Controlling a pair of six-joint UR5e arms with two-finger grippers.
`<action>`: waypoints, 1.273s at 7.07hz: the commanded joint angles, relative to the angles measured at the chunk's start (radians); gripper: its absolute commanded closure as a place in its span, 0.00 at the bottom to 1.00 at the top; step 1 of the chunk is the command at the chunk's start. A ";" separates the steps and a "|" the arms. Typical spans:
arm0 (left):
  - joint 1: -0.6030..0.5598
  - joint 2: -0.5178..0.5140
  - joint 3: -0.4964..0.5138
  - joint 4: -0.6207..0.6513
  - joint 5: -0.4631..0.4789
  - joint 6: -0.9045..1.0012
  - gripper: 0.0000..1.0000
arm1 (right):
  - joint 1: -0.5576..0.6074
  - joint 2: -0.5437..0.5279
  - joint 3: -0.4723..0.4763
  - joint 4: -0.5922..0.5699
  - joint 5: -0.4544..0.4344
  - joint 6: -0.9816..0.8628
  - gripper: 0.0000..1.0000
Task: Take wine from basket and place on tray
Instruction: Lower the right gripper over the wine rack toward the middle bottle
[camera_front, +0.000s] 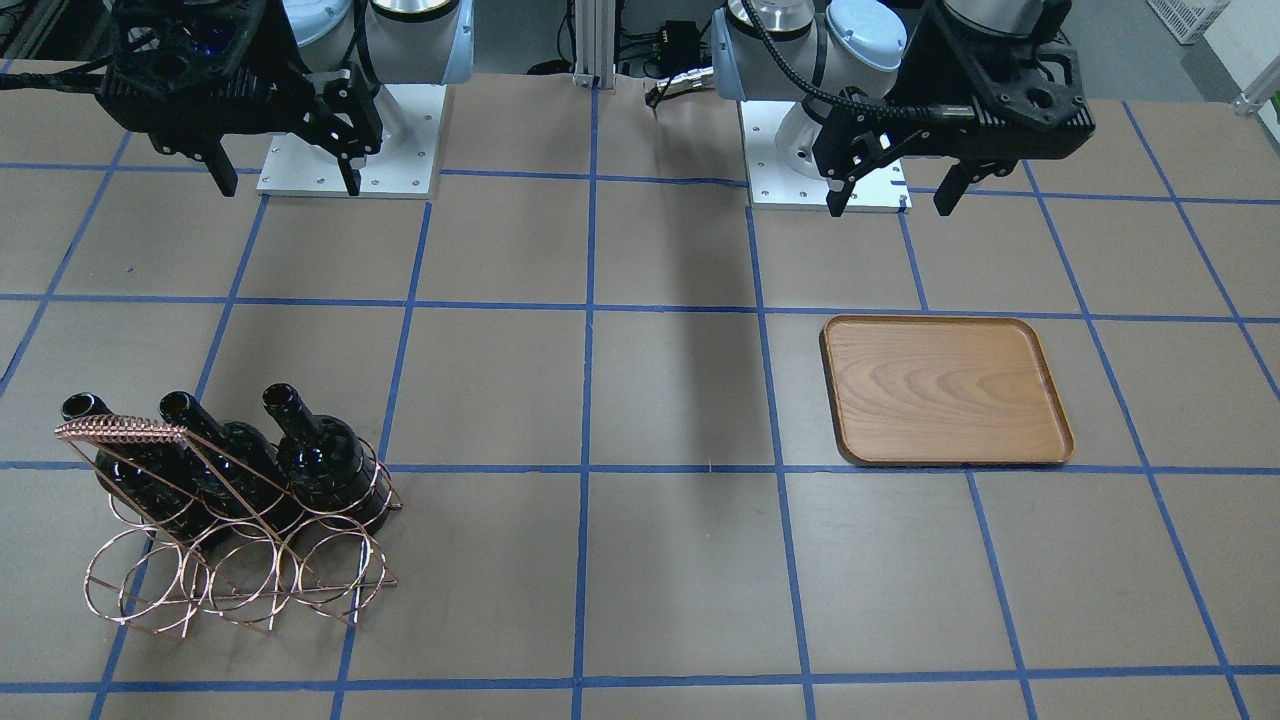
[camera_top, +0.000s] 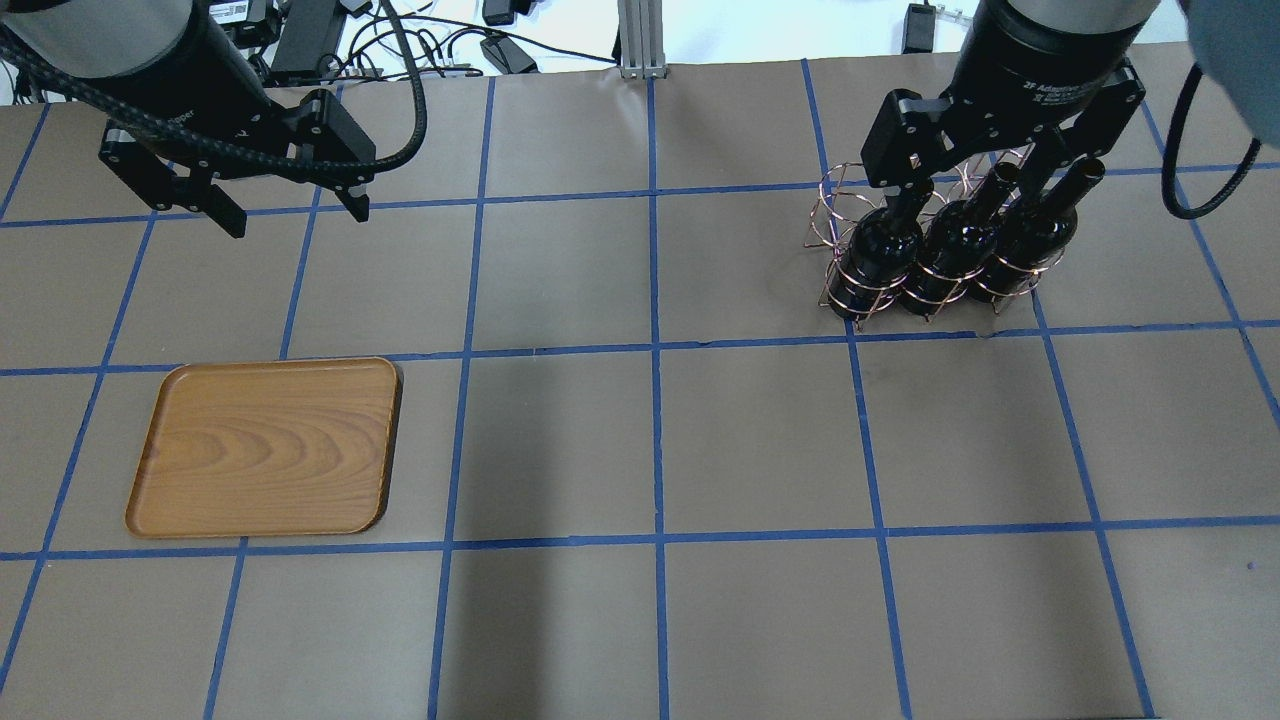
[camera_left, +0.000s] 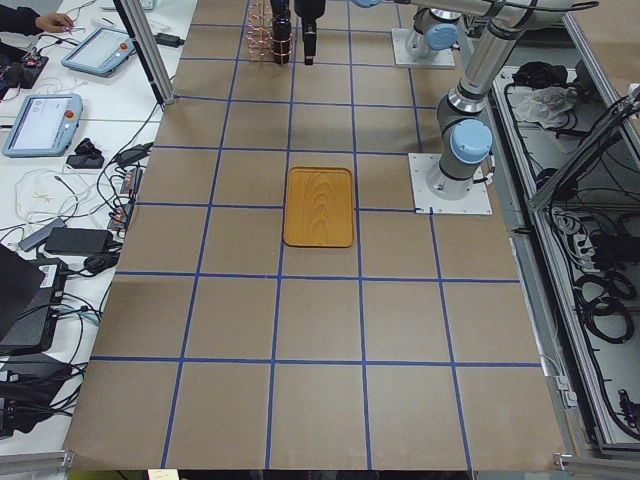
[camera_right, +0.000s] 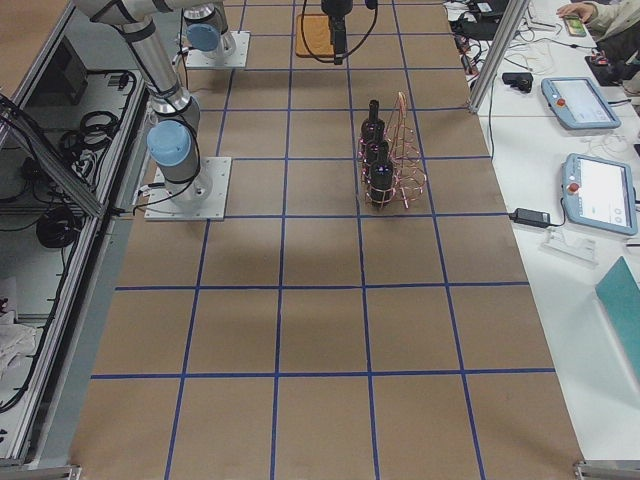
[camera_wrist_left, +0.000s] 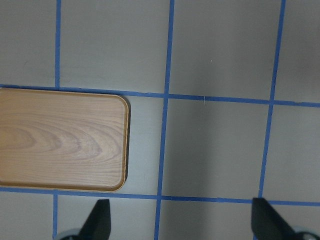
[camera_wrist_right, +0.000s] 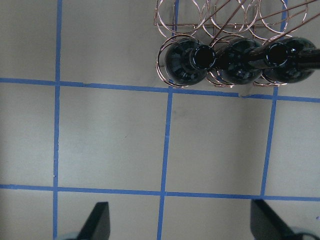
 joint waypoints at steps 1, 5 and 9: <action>0.000 0.003 0.000 -0.009 0.002 0.000 0.00 | -0.002 0.002 0.009 0.003 -0.002 -0.001 0.00; 0.000 0.005 0.000 -0.013 0.002 0.000 0.00 | -0.130 0.069 0.013 -0.042 -0.002 -0.091 0.00; 0.002 0.003 0.000 -0.012 0.002 0.000 0.00 | -0.161 0.219 0.010 -0.224 0.000 -0.145 0.00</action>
